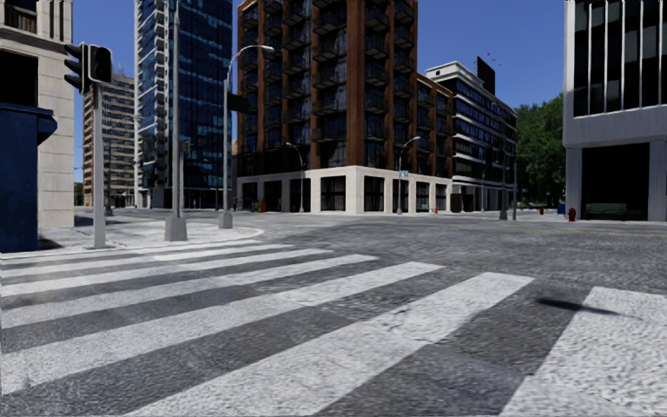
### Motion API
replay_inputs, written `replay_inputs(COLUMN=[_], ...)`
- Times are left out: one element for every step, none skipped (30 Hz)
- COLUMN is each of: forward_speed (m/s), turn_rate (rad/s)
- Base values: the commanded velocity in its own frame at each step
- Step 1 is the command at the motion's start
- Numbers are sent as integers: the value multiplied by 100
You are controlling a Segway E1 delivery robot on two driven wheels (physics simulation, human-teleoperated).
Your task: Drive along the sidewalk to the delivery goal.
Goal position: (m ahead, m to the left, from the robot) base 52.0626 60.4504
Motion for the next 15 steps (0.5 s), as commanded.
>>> replay_inputs(forward_speed=[193,193,193,193,193,193,193,193,193,193,193,193,193,193,193], turn_rate=[0,0,0,0,0,0,0,1,23,23,33,36,37,37,37])
